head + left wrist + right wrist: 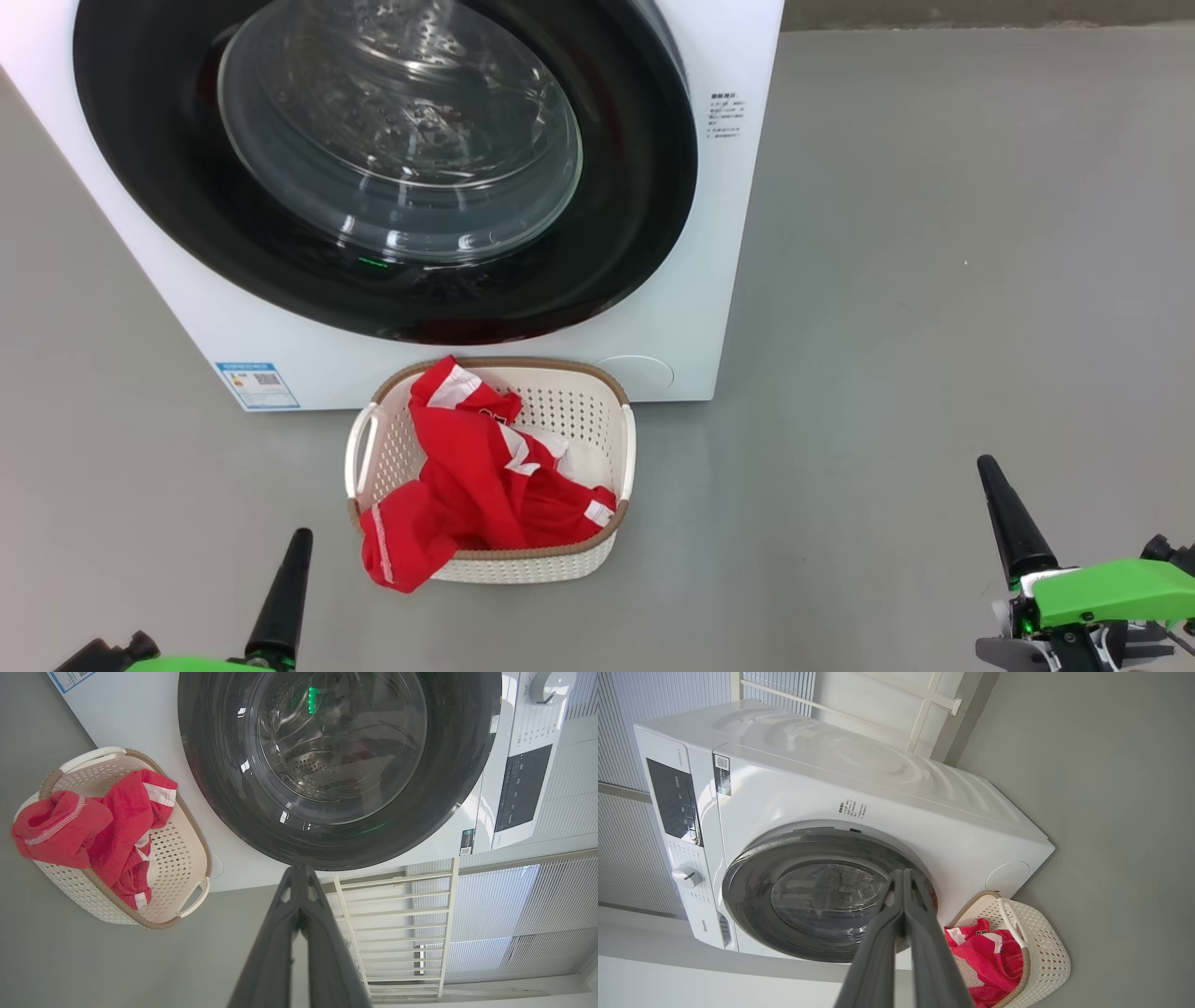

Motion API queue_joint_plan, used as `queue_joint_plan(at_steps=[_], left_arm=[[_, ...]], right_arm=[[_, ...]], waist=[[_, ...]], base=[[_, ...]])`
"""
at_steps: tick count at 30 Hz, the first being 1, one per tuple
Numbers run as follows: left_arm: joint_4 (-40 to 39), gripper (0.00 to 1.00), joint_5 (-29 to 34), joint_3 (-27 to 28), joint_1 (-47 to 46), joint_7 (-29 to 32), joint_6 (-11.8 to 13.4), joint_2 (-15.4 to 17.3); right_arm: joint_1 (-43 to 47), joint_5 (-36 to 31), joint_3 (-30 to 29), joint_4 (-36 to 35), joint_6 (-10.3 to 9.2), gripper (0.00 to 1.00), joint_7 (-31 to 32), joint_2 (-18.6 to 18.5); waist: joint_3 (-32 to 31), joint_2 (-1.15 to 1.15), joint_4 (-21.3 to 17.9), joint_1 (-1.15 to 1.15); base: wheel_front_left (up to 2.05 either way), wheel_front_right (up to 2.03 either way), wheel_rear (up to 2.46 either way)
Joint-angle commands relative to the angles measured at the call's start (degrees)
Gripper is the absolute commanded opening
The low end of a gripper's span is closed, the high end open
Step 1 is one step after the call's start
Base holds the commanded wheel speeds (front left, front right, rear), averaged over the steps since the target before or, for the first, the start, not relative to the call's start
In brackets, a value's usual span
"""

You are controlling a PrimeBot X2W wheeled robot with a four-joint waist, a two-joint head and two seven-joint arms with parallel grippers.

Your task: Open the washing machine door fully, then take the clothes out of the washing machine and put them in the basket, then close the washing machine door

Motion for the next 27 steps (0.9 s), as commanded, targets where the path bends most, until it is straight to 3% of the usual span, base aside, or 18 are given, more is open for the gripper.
queue_joint_plan(at_steps=[1, 20, 27], left_arm=[[-1.18, 0.00, -1.53, 2.02, -2.80, 0.56, -0.34, 0.40], [-1.05, 0.00, -11.68, 3.64, -3.40, 3.79, -0.39, -0.25], [-1.04, 0.00, -11.65, 3.81, -3.42, 3.94, -0.40, -0.37]], right_arm=[[-3.00, 1.51, 0.91, -1.67, -0.04, 0.00, 0.49, -1.00], [-4.10, 11.80, 0.24, -1.81, -0.05, 0.00, 3.80, -1.17], [-4.12, 11.75, 0.06, -1.79, -0.05, 0.00, 3.98, -1.05]], waist=[[-0.13, 0.00, -0.03, 0.00], [-1.83, 0.00, -0.40, 0.00], [-1.85, 0.00, -0.41, 0.00]], base=[[0.00, 0.00, 0.00], [0.00, 0.00, 0.00], [0.00, 0.00, 0.00]])
